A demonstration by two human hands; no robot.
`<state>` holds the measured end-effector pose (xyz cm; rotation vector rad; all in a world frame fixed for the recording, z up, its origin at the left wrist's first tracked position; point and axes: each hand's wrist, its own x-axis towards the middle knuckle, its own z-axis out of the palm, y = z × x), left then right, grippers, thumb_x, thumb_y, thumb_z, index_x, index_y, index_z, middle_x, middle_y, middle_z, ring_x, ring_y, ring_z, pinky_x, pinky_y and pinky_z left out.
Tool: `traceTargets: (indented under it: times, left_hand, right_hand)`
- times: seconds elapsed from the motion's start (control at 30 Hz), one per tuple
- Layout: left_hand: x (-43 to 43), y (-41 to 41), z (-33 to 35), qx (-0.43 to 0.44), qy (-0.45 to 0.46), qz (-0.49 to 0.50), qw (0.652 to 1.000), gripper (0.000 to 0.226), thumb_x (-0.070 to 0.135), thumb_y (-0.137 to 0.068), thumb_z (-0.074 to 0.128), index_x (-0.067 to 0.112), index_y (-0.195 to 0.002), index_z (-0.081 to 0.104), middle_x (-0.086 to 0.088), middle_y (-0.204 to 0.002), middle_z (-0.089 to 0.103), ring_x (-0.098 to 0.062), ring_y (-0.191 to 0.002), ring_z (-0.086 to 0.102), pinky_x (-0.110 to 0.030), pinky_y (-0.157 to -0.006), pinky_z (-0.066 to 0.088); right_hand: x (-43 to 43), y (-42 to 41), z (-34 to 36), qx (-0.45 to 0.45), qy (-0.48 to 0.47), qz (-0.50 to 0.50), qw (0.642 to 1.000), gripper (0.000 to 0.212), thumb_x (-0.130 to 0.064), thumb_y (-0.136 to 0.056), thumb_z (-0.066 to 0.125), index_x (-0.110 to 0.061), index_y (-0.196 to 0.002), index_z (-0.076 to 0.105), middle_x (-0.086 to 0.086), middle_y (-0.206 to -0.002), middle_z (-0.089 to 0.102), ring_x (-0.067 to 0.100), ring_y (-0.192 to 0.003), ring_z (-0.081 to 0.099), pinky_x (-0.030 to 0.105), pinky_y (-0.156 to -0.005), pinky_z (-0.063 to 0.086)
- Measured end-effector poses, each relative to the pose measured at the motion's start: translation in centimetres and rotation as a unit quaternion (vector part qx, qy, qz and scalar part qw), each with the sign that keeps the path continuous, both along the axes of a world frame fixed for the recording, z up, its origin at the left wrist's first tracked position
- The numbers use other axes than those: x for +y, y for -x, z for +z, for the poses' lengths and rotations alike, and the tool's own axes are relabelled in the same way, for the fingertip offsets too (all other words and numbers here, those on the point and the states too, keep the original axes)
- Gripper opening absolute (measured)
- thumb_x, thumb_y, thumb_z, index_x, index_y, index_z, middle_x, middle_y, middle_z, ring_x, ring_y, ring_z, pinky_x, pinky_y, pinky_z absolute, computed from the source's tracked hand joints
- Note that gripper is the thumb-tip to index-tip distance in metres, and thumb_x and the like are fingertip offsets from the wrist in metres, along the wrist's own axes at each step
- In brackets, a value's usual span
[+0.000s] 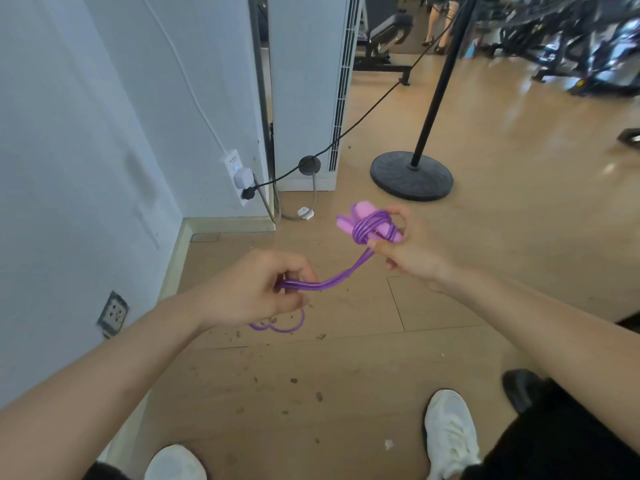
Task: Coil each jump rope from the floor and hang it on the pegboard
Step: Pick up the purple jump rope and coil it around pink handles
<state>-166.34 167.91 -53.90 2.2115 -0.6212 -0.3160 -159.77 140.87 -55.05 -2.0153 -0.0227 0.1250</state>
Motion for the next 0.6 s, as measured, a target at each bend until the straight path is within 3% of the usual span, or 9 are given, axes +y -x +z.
traceTargets:
  times: [0.13,0.23,0.33,0.4,0.47,0.6]
  left_hand:
    - [-0.4,0.4,1.1,-0.04,0.032,0.01,0.999,0.018,0.009,-0.089,0.071,0.027,-0.083,0.068,0.006,-0.065,0.059,-0.007,-0.056,0.048,-0.021,-0.057,0.04]
    - [0.0,0.0,1.3,-0.044,0.068,0.049,0.995,0.013,0.012,-0.09,0.071,0.025,-0.085,0.071,0.011,-0.064,0.057,-0.007,-0.059,0.044,-0.021,-0.057,0.037]
    - [0.4,-0.5,1.2,-0.044,0.096,0.095,0.99,0.008,0.015,-0.091,0.07,0.02,-0.095,0.075,0.01,-0.075,0.069,-0.01,-0.067,0.056,-0.022,-0.067,0.045]
    - [0.5,-0.8,1.0,-0.053,0.099,0.121,0.986,0.009,0.016,-0.09,0.072,0.021,-0.097,0.076,0.01,-0.083,0.073,-0.004,-0.074,0.062,-0.018,-0.073,0.048]
    - [0.8,-1.2,0.6,-0.068,0.091,0.149,0.982,0.01,0.018,-0.087,0.076,0.022,-0.097,0.077,0.01,-0.083,0.073,0.0,-0.072,0.062,-0.017,-0.073,0.048]
    - [1.5,-1.9,0.2,-0.058,0.053,0.168,0.983,0.011,0.025,-0.082,0.081,0.03,-0.091,0.077,0.016,-0.078,0.072,0.004,-0.067,0.056,-0.026,-0.074,0.047]
  right_hand:
    - [0.8,1.0,-0.7,-0.014,0.085,0.103,0.991,0.056,-0.006,-0.082,0.073,-0.025,-0.129,0.048,0.003,-0.093,0.064,0.005,-0.061,0.056,0.017,-0.051,0.047]
    - [1.7,1.9,-0.8,-0.063,0.162,0.183,0.968,0.057,-0.008,-0.078,0.074,-0.024,-0.128,0.053,-0.005,-0.09,0.062,-0.007,-0.067,0.055,0.006,-0.06,0.04]
    - [2.2,2.9,-1.0,-0.061,0.202,0.274,0.938,0.059,-0.02,-0.079,0.075,-0.032,-0.132,0.053,-0.007,-0.105,0.065,0.002,-0.087,0.056,0.021,-0.078,0.045]
    - [2.6,3.7,-1.3,-0.093,0.219,0.329,0.914,0.061,-0.021,-0.084,0.074,-0.029,-0.139,0.047,-0.003,-0.117,0.061,0.011,-0.101,0.055,0.028,-0.09,0.044]
    - [3.0,4.7,-1.5,-0.13,0.217,0.373,0.892,0.067,-0.018,-0.089,0.07,-0.025,-0.147,0.038,0.0,-0.131,0.054,0.014,-0.117,0.05,0.028,-0.1,0.04]
    - [3.3,6.0,-1.4,-0.171,0.213,0.399,0.875,0.071,-0.018,-0.093,0.066,-0.025,-0.151,0.025,-0.003,-0.138,0.05,0.011,-0.121,0.049,0.028,-0.101,0.041]
